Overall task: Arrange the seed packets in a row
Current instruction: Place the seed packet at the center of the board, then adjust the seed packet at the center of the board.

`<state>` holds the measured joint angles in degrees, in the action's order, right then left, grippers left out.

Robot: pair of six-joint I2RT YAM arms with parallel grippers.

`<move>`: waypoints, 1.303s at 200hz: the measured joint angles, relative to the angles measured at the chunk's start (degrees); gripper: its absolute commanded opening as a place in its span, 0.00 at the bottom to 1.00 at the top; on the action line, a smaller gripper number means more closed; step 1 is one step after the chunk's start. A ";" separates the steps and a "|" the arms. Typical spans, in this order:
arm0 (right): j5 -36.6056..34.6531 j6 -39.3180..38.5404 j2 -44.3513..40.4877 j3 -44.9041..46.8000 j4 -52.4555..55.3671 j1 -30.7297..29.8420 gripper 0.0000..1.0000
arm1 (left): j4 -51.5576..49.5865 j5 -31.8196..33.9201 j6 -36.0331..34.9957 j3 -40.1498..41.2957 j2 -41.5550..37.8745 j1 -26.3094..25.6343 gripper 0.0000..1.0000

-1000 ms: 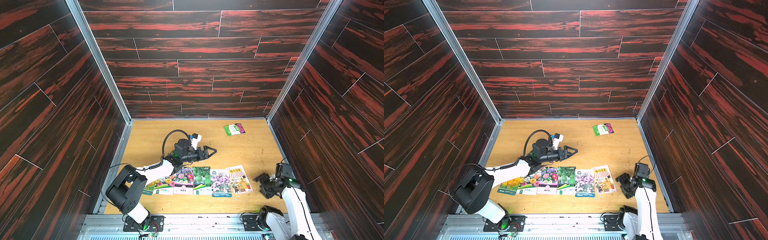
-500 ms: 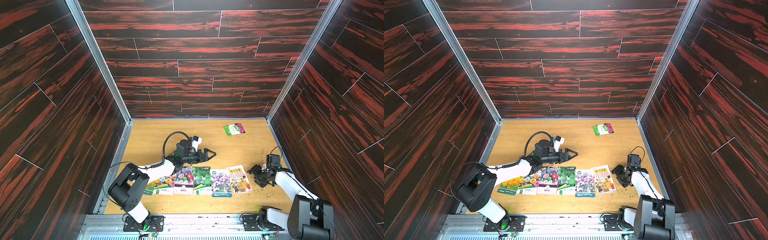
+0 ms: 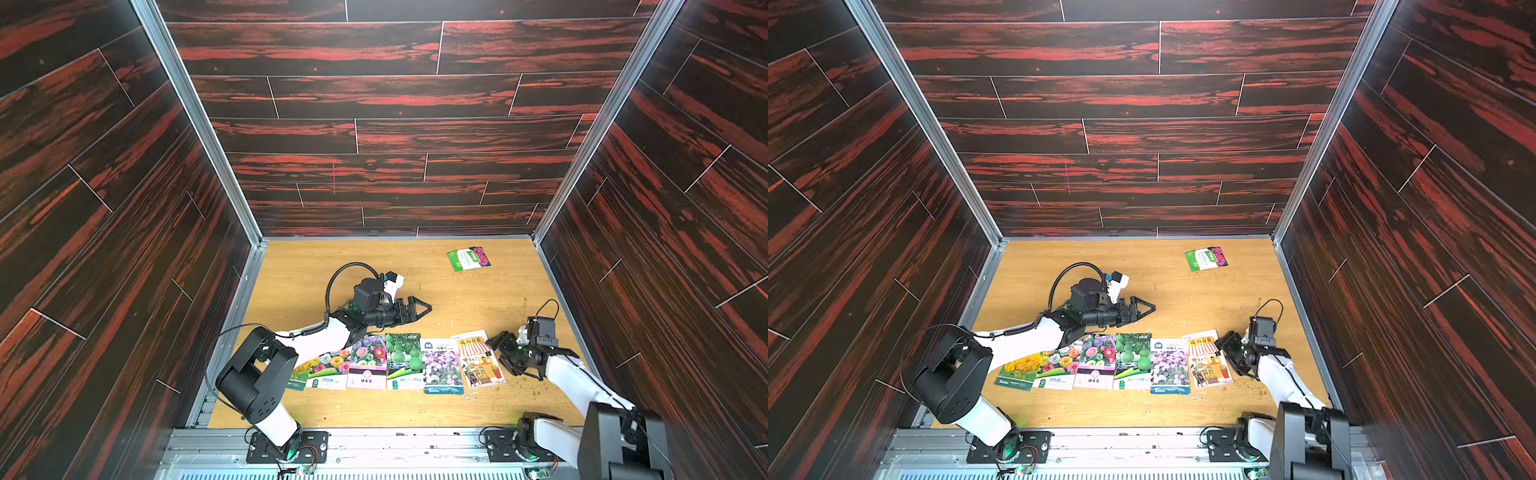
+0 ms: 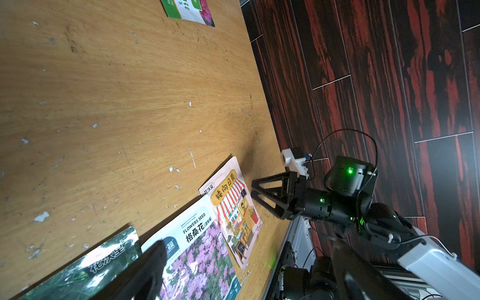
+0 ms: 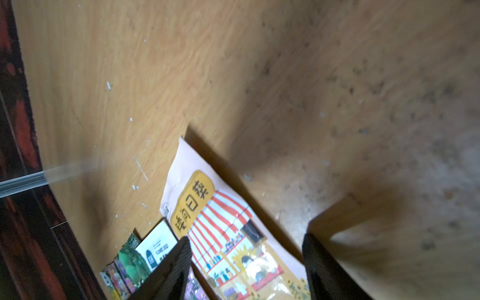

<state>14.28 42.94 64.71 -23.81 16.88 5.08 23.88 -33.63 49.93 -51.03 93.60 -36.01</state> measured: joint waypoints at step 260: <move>-2.45 -8.96 64.63 -79.10 -5.44 5.03 0.97 | -19.74 1.38 -18.14 -33.29 27.67 4.50 1.00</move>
<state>11.84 33.98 129.34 -102.91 11.44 10.11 4.14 -32.25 31.79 -84.31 121.27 -31.51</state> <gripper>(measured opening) 0.975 0.999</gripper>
